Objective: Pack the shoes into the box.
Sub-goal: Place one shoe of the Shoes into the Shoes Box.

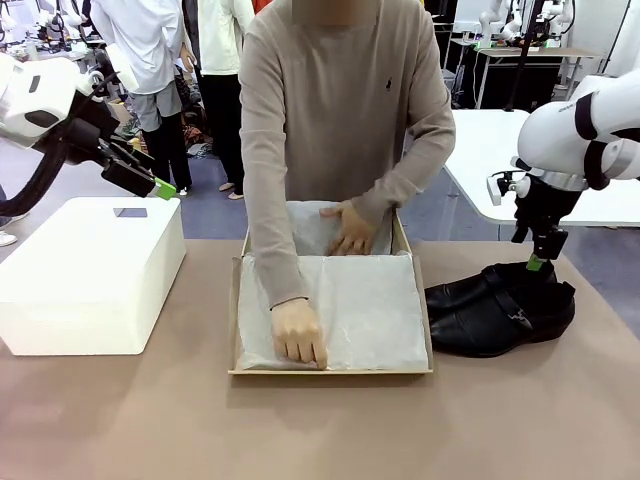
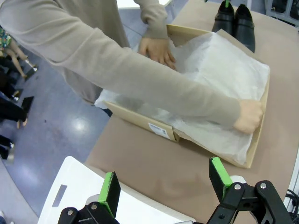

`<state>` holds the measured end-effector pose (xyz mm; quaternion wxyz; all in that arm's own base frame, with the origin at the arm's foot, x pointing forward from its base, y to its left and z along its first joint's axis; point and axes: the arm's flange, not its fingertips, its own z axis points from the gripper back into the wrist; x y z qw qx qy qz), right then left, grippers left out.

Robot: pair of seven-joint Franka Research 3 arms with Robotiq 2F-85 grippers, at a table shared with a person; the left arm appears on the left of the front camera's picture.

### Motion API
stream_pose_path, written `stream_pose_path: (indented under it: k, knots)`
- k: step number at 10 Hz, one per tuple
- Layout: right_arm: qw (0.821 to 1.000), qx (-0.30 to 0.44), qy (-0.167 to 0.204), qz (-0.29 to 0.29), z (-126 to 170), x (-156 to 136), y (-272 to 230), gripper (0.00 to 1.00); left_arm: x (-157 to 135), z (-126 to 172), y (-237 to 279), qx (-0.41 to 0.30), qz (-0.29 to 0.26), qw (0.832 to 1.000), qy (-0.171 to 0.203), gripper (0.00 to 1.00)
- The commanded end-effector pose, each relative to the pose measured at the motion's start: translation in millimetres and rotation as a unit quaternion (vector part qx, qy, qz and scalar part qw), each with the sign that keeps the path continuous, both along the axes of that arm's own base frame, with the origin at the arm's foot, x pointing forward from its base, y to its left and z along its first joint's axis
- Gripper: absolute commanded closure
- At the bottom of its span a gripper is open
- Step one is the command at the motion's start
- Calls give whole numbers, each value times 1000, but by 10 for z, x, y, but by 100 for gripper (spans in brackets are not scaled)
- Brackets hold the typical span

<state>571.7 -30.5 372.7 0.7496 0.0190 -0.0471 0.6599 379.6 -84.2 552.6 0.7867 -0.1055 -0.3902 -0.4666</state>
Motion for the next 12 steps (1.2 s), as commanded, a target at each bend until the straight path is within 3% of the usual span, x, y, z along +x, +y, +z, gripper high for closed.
stream_pose_path:
  k: [1, 11, 12]
  knots:
    - [1000, 8, -7, -1, -29, 93, -6, 0, 7, 0, 5, -6, 0, 1000, -2, 0]
    - [999, -5, 31, 29, -284, 163, 42, 0, 7, 0, 5, -6, 0, 1000, -2, 0]
    - [999, -7, 34, 31, -285, 165, 45, 7, 7, 0, 5, -6, 0, 1000, -2, 0]
